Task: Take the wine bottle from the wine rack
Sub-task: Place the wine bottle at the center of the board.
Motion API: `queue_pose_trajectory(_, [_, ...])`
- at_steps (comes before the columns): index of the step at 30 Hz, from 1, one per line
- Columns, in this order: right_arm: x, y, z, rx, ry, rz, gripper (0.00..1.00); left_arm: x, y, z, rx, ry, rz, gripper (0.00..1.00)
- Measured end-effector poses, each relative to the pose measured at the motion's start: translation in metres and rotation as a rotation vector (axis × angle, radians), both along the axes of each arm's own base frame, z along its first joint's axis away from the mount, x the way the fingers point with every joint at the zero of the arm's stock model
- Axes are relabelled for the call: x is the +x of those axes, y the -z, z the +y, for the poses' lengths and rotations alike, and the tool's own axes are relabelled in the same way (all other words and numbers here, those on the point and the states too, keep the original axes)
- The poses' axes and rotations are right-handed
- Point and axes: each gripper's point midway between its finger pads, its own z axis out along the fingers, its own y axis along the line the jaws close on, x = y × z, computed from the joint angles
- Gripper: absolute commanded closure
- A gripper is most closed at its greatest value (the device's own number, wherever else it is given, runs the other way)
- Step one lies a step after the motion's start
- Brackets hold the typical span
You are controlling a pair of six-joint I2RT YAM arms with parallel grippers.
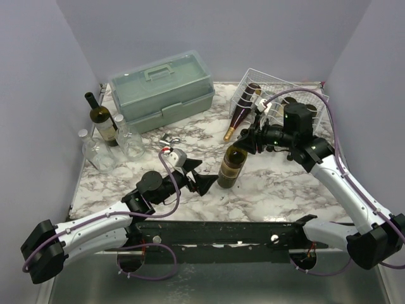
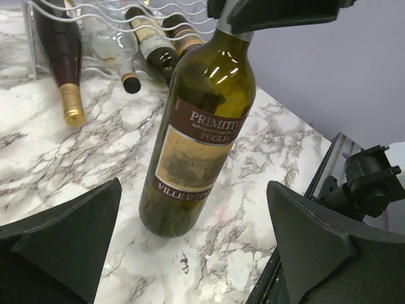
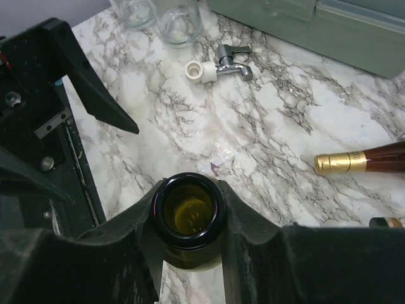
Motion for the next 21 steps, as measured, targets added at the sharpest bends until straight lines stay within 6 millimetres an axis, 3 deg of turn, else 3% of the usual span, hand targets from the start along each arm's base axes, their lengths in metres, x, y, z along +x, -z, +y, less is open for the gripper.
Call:
queue_pose_trajectory(3, [-0.004,0.002,0.004,-0.023,-0.031,-0.031,0.98,0.002,0.002,0.007,-0.004,-0.019,0.037,0.01])
queue_pose_trajectory(7, [-0.009,0.011,0.006,-0.073,-0.077,-0.066,0.88,0.002,0.01,0.011,0.008,-0.025,0.084,0.01])
queue_pose_trajectory(14, [-0.015,0.028,0.006,-0.148,-0.147,-0.094,0.87,-0.001,0.02,0.014,0.027,-0.024,0.137,0.01])
queue_pose_trajectory(17, [-0.016,0.029,0.006,-0.157,-0.165,-0.113,0.76,-0.002,0.022,0.014,0.03,-0.022,0.147,0.01])
queue_pose_trajectory(21, [-0.017,0.029,0.007,-0.161,-0.187,-0.136,0.52,-0.003,0.023,0.016,0.034,-0.02,0.155,0.01])
